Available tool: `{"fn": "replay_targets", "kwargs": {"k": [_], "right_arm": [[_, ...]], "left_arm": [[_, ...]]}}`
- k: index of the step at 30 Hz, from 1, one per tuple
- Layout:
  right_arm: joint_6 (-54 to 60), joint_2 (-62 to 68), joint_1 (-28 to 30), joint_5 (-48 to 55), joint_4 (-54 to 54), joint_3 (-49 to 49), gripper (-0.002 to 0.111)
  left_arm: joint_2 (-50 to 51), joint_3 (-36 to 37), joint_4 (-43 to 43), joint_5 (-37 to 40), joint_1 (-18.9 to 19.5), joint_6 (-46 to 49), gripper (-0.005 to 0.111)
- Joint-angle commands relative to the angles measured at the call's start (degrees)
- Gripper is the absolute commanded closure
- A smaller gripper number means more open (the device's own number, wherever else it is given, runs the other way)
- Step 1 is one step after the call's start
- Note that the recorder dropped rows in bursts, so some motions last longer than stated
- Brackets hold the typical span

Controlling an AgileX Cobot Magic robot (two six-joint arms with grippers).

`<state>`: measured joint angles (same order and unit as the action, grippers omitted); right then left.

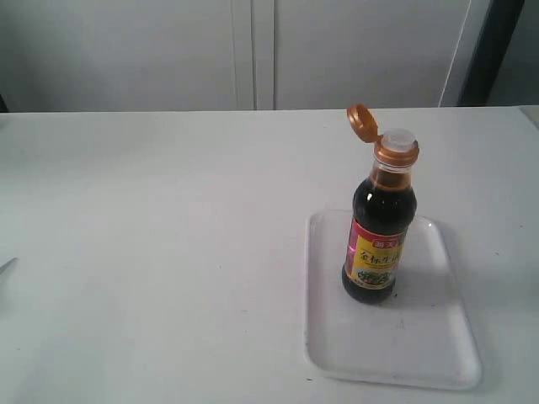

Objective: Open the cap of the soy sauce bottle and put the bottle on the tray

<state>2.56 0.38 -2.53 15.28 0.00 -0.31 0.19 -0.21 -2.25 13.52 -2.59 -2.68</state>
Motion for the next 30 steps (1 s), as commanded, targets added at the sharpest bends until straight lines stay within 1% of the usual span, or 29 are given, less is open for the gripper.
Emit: {"fn": "replay_targets", "kwargs": {"k": [1,30], "right_arm": [[-0.25,-0.38,0.24,2.28,-1.37,0.31,0.108],[0.19,-0.38,0.24,2.98,-1.37,0.31,0.108]], "left_arm": [[-0.19,0.21,-0.73,-0.21,0.28,-0.02,0.107],[-0.19,0.21,-0.73,-0.21,0.28,0.08,0.107]]}}
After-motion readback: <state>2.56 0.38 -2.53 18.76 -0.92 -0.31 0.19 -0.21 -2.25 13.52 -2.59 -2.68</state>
